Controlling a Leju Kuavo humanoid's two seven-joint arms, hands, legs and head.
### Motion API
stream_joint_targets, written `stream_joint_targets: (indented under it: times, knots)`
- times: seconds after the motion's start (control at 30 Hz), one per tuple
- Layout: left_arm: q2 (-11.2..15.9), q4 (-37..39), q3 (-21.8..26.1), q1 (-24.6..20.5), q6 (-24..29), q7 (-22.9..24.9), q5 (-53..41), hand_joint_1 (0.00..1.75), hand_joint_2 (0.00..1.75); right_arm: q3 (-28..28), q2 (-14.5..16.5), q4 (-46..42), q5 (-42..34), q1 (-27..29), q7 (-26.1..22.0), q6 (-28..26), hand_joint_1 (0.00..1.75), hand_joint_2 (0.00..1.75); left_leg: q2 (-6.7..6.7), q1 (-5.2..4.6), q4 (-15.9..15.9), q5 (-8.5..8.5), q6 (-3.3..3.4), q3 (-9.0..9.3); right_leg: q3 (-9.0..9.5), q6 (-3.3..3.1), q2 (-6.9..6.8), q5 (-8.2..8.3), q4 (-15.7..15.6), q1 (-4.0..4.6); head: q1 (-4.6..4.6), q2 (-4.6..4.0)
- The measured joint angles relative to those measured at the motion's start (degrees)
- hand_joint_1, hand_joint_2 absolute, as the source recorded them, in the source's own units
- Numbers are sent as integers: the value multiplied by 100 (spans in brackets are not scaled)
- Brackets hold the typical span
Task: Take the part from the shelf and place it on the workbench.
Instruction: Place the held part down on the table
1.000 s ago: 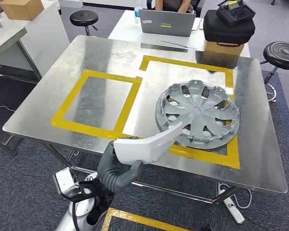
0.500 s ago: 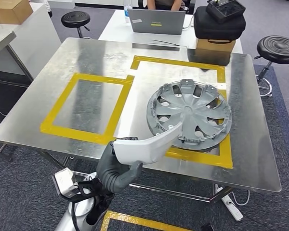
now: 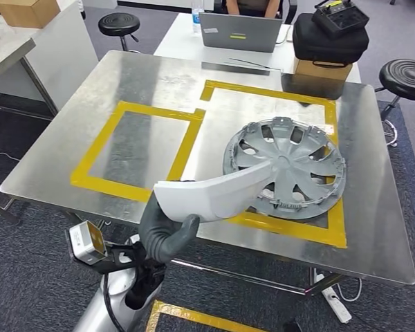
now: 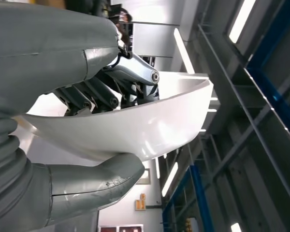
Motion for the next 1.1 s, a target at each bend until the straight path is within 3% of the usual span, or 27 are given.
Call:
stream_joint_targets:
  times: [0.1,0.17,0.2,0.27,0.33,0.37,0.4,0.47,0.5,0.57,0.67,0.73,0.8,0.83,0.87,0.9,0.97,1.0,1.03,1.1]
  knots:
    - [-56,27,26,-323,448,-46,-421,175,175,162,0,0,1,-32,38,44,0,175,-7,-10,8,7,-86,-24,53,-136,18,17,-139,21,-15,0]
    - [-123,76,48,-611,871,-63,-822,175,175,276,0,0,3,-70,82,79,0,175,-2,2,121,-82,-146,-83,47,-211,14,32,-150,13,-26,0]
    - [-165,111,68,-754,1024,-64,-954,175,175,331,0,0,4,-95,98,94,0,175,2,5,331,-212,-175,-183,48,-242,10,39,-159,3,-37,0]
    - [-239,207,111,-970,1230,-73,-1116,175,175,420,0,0,3,-133,118,114,0,175,5,9,1090,-576,-213,-553,44,-272,1,39,-161,-1,-59,0]
    - [-278,352,139,-1118,1605,-86,-1460,175,175,491,0,0,2,-144,140,127,0,175,6,11,1678,-729,-221,-873,44,-276,-7,35,-159,1,-58,0]
    - [-286,450,145,-1211,1909,-89,-1750,175,175,527,0,0,2,-152,154,140,0,175,6,11,1678,-640,-214,-896,44,-276,-7,35,-158,1,-58,0]
    - [-289,566,150,-1338,2277,-83,-2096,175,175,567,0,0,2,-166,172,157,0,175,7,11,1451,-450,-200,-808,47,-273,-4,35,-157,1,-60,0]
    - [-286,879,161,-1684,3034,-35,-2826,175,175,655,0,0,3,-204,212,201,0,175,12,8,674,-32,-159,-457,47,-246,2,32,-149,14,-62,0]
    - [-284,1060,166,-1867,3347,-2,-3135,175,175,695,0,0,4,-225,234,218,0,175,12,7,347,84,-136,-313,36,-220,5,32,-141,26,-57,0]
    - [-275,1426,177,-2158,3771,48,-3559,175,175,764,0,0,4,-251,262,243,0,175,3,-5,80,118,-90,-220,9,-152,2,45,-146,42,-50,0]
    - [-256,2010,151,-2535,4432,370,-4428,175,175,851,0,0,4,-278,290,278,0,175,-14,10,40,145,12,-231,-46,-52,-7,-2,-91,22,-36,0]
    - [-223,2547,99,-2898,4948,843,-5451,175,175,905,0,0,4,-310,313,301,0,175,-14,27,28,159,60,-227,-297,-3,-9,-261,411,17,-3,0]
    - [-151,3165,78,-3257,5186,1349,-6498,175,175,965,0,0,3,-331,331,333,0,175,-14,21,30,157,78,-227,-698,24,-9,-566,1208,13,20,0]
    - [-100,3497,73,-3420,5221,1601,-7004,175,175,995,0,0,3,-336,336,353,0,175,-14,18,32,156,80,-225,-842,27,-9,-612,1466,14,23,0]
    - [-38,3814,58,-3563,5230,1841,-7462,175,175,1025,0,0,3,-343,339,371,0,175,-15,16,34,154,80,-221,-887,24,-9,-550,1503,14,28,0]
    - [24,4108,36,-3698,5232,2060,-7849,175,175,1056,0,0,3,-354,342,388,0,175,-17,15,36,150,74,-214,-820,18,-10,-389,1309,12,28,0]
    - [152,4662,-38,-3964,5188,2506,-8475,175,175,1122,1,1,3,-387,343,416,0,175,-19,6,46,130,40,-200,-454,3,-9,10,516,8,29,0]
    - [224,4913,-85,-4101,5123,2722,-8716,175,175,1156,1,1,3,-407,343,427,0,175,-19,-7,58,121,14,-208,-293,-16,-4,131,180,7,28,0]
    - [300,5148,-138,-4229,5025,2926,-8935,175,175,1189,2,2,3,-421,344,440,0,175,-18,-19,64,121,-16,-220,-199,-41,1,183,-25,7,25,0]
    - [466,5530,-256,-4424,4738,3237,-9282,175,175,1248,1,5,3,-432,353,460,0,175,-16,-29,58,136,-70,-243,-187,-114,14,176,-93,18,16,0]
